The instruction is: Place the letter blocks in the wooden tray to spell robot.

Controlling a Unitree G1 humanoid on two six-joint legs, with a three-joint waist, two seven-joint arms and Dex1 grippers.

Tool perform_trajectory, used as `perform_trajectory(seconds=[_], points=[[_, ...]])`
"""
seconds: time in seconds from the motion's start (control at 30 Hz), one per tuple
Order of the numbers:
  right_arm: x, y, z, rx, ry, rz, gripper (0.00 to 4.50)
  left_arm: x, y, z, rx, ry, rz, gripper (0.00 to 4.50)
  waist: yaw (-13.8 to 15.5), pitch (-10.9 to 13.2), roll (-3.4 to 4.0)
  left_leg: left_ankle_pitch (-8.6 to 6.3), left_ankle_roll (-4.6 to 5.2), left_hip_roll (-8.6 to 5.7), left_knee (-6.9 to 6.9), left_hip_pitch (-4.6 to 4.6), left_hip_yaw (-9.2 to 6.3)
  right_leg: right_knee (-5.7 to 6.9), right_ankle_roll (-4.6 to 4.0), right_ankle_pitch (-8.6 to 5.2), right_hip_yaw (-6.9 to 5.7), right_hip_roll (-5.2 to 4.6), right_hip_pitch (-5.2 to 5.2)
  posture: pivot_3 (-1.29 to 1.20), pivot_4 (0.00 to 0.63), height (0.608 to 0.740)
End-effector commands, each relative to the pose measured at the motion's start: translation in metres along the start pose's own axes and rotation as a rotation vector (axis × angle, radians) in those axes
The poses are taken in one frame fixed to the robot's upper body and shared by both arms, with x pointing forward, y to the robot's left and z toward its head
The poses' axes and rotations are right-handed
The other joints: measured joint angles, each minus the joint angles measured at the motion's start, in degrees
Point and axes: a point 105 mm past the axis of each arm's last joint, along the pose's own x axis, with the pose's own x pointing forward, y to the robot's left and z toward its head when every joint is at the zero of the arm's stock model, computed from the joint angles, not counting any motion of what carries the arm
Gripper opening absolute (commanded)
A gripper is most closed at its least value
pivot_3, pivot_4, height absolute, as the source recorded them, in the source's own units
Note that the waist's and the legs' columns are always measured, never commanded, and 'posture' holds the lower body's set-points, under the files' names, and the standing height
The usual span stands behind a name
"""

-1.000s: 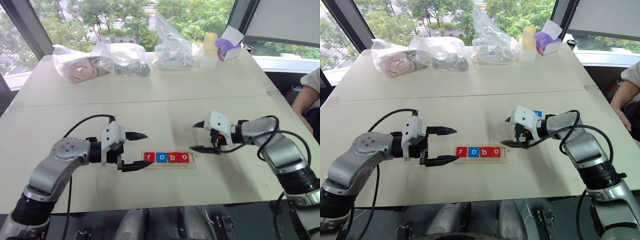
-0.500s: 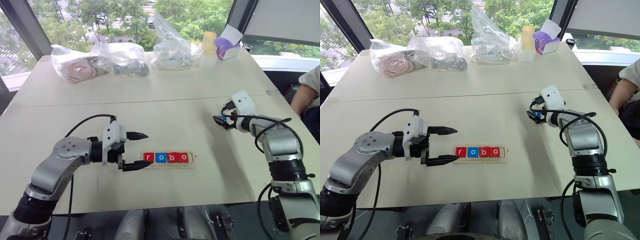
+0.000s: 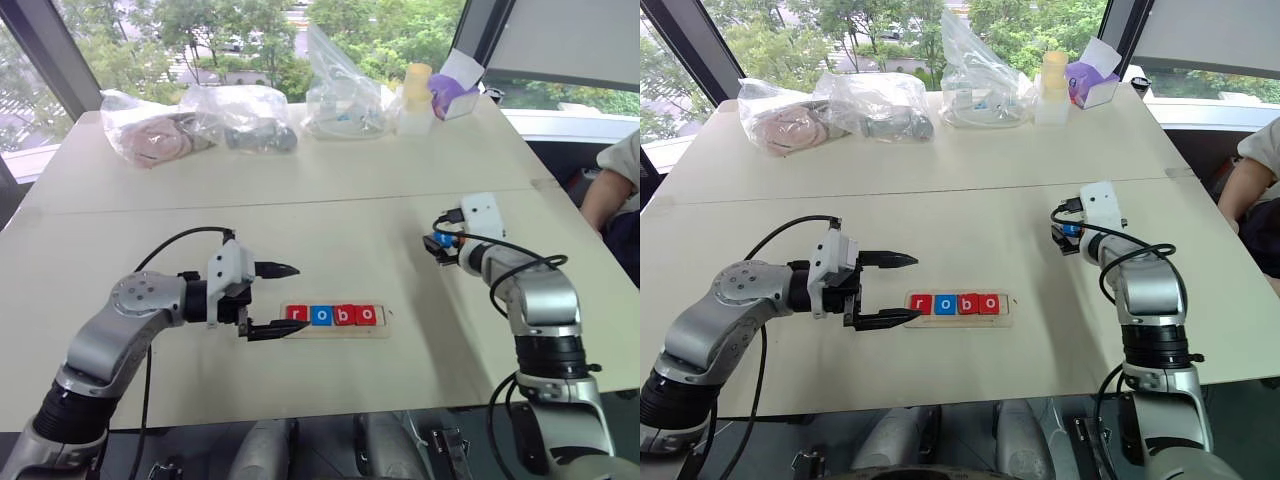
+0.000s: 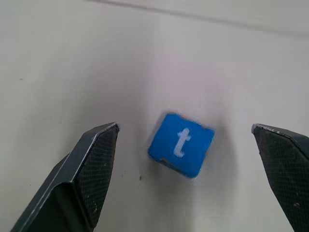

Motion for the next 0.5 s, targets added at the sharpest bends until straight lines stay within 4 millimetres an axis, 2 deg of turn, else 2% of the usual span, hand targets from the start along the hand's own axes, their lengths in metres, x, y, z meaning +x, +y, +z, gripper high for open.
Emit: perform_trajectory(seconds=[0.03,0.2,0.3,0.43,0.47,0.5], points=[[-0.002,0.0,0.004,0.045,-0.016,-0.052,4.49,0.001,-0.001,0.008,0.033,-0.023,-0.018,4.5,0.04,0.0,0.0,0.0,0.0,0.0,0.0,0.0,0.0,0.0,0.0,0.0,0.0,0.0,-0.01,0.0,0.15,0.74],[0.007,0.005,-0.004,0.119,0.016,-0.093,4.49,0.002,0.0,0.01,0.039,-0.02,-0.016,4.5,-0.13,-0.01,0.02,0.0,0.0,0.0,0.0,0.04,0.01,0.0,0.0,0.0,0.0,0.02,0.04,0.0,0.15,0.74],[0.009,0.004,-0.002,0.143,0.015,-0.117,3.57,0.001,0.001,0.01,0.038,-0.02,-0.01,4.5,-0.15,-0.01,0.02,0.01,-0.01,0.0,0.0,0.08,0.0,0.03,-0.01,0.0,0.0,0.04,0.06,0.0,0.15,0.74],[0.009,0.004,-0.005,0.171,0.029,-0.126,1.54,0.001,0.001,0.01,0.036,-0.02,-0.004,4.5,0.09,-0.02,0.02,0.01,-0.01,-0.02,0.01,0.08,0.0,0.01,-0.01,0.01,0.0,0.03,0.08,0.0,0.15,0.74],[0.009,0.004,-0.005,0.173,0.031,-0.125,1.17,0.001,0.001,0.01,0.035,-0.02,-0.003,4.5,0.15,-0.02,0.02,0.01,-0.01,-0.03,0.01,0.08,0.0,0.0,0.0,0.01,0.0,0.03,0.09,0.0,0.15,0.74],[0.009,0.004,-0.006,0.163,0.033,-0.13,1.15,0.002,0.001,0.009,0.034,-0.02,-0.002,4.5,0.16,-0.02,0.02,0.01,-0.01,-0.03,0.01,0.08,-0.01,-0.01,0.0,0.01,-0.01,0.02,0.1,0.0,0.15,0.74]])
